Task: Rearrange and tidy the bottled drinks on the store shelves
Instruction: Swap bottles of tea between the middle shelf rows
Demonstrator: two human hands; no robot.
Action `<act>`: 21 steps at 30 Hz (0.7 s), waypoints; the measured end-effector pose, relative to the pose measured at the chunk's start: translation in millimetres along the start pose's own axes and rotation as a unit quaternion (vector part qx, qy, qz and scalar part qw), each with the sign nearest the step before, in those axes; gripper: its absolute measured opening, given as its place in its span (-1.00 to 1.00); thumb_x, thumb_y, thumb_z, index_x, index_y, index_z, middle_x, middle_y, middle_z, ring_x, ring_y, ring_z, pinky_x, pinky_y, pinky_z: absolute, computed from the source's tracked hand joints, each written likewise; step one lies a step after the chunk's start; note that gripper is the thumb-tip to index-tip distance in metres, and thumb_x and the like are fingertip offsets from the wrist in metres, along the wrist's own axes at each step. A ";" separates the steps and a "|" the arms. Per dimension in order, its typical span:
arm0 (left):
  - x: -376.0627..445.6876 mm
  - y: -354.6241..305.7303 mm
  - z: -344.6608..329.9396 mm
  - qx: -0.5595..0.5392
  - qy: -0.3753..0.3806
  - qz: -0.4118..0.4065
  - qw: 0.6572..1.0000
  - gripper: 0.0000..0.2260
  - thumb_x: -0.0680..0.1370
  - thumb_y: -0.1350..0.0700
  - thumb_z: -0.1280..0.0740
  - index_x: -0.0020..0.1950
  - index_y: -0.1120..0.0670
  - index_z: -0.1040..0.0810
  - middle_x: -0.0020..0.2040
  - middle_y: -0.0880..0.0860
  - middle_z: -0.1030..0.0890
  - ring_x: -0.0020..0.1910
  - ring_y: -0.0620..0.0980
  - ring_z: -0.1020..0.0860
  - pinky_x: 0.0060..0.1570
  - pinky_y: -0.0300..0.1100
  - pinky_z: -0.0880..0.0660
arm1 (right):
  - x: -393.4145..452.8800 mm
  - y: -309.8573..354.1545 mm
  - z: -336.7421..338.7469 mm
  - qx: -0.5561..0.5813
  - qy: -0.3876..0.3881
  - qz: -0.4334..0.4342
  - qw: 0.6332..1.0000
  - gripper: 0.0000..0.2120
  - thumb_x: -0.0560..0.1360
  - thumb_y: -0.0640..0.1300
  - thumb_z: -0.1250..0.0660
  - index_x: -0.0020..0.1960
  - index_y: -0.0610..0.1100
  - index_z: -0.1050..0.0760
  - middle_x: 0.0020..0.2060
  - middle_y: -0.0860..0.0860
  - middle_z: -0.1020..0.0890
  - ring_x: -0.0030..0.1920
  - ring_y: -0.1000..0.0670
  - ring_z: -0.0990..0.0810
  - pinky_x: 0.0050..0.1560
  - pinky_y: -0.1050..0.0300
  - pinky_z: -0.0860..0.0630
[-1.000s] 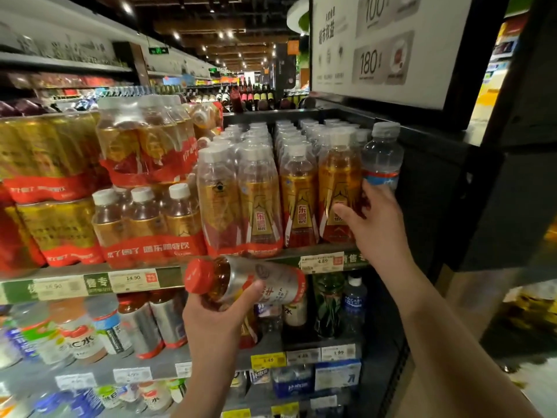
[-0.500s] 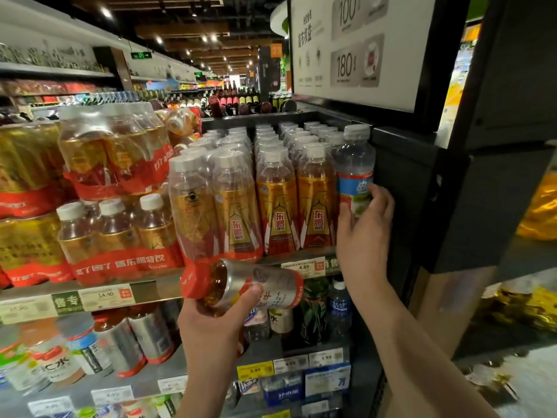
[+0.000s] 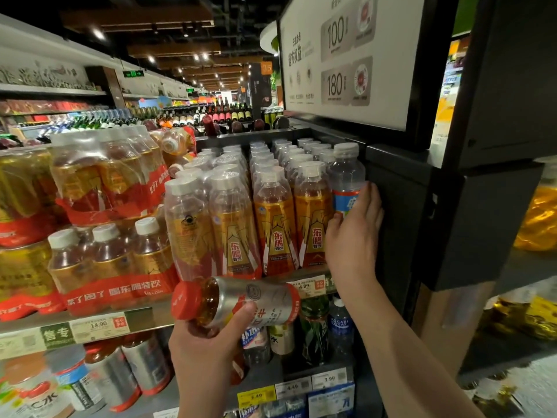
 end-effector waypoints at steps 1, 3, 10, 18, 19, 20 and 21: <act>1.4 -1.8 -0.6 -0.003 0.005 -0.005 1.000 -0.60 0.21 0.11 -0.61 -0.07 -0.13 -0.55 -0.24 -0.16 -0.70 -0.14 -0.09 -0.68 0.06 0.12 -0.58 | 1.5 -0.5 -1.5 0.021 0.010 -0.021 1.000 -0.31 0.61 -0.20 -0.25 0.62 -0.15 0.05 0.57 -0.12 -0.14 0.56 -0.09 -0.11 0.49 0.08 -0.11; 3.9 -3.8 -1.5 -0.009 0.017 -0.008 1.000 -0.56 0.29 0.28 -0.59 -0.08 -0.17 -0.51 -0.27 -0.34 -0.66 -0.26 -0.31 -0.64 0.04 0.06 -0.55 | 2.7 -5.7 -5.2 0.067 0.024 -0.081 0.994 -0.30 0.62 -0.18 -0.24 0.62 -0.12 0.08 0.56 -0.12 -0.15 0.57 -0.09 -0.09 0.53 0.00 -0.13; 24.6 2.8 6.4 -0.027 0.069 0.018 0.997 -0.55 0.22 0.23 -0.62 -0.04 -0.14 -0.57 -0.19 -0.26 -0.71 -0.18 -0.18 -0.69 0.03 0.05 -0.59 | 5.1 -0.3 -5.7 0.061 0.000 -0.132 0.989 -0.39 0.58 -0.22 -0.29 0.57 -0.15 -0.14 0.46 -0.14 -0.24 0.50 -0.11 -0.21 0.49 0.00 -0.20; 46.8 -1.9 10.6 -0.041 0.132 0.038 0.990 -0.53 0.11 0.11 -0.66 -0.05 -0.04 -0.60 -0.23 -0.21 -0.71 -0.24 -0.20 -0.68 -0.07 -0.08 -0.56 | -2.2 -9.4 -7.0 0.127 0.010 -0.198 0.972 -0.56 0.62 -0.16 -0.25 0.42 -0.02 -0.15 0.11 -0.09 -0.59 -0.05 -0.01 -0.62 -0.09 0.01 -0.58; 49.3 -1.6 12.7 -0.036 0.133 0.038 0.990 -0.47 0.06 0.03 -0.69 -0.04 -0.03 -0.61 -0.21 -0.18 -0.72 -0.19 -0.11 -0.69 -0.02 -0.02 -0.59 | -1.9 -10.3 -6.4 0.120 0.009 -0.203 0.972 -0.47 0.61 -0.13 -0.28 0.49 -0.04 -0.11 0.23 -0.08 -0.53 0.09 -0.04 -0.59 0.06 -0.01 -0.56; 51.4 -1.3 14.5 -0.033 0.134 0.039 0.990 -0.44 0.03 -0.03 -0.69 -0.04 -0.04 -0.62 -0.22 -0.16 -0.72 -0.18 -0.04 -0.68 0.01 0.05 -0.60 | -1.9 -9.6 -5.1 0.104 0.011 -0.206 0.973 -0.39 0.60 -0.11 -0.30 0.55 -0.05 -0.06 0.35 -0.09 -0.44 0.26 -0.07 -0.51 0.22 -0.04 -0.50; 53.1 -0.4 16.1 -0.036 0.135 0.042 0.989 -0.45 0.01 -0.05 -0.67 -0.06 -0.06 -0.61 -0.24 -0.14 -0.72 -0.20 0.01 -0.66 0.01 0.08 -0.60 | -1.5 -9.3 -4.6 0.078 0.013 -0.206 0.975 -0.35 0.60 -0.10 -0.30 0.58 -0.07 -0.05 0.43 -0.11 -0.34 0.38 -0.10 -0.41 0.34 -0.07 -0.42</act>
Point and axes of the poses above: each hand's wrist, its own x-axis towards the middle knuckle, its own z-axis out of the back of the hand, y = z × x, the point moved 7 cm from there along x, towards the middle knuckle
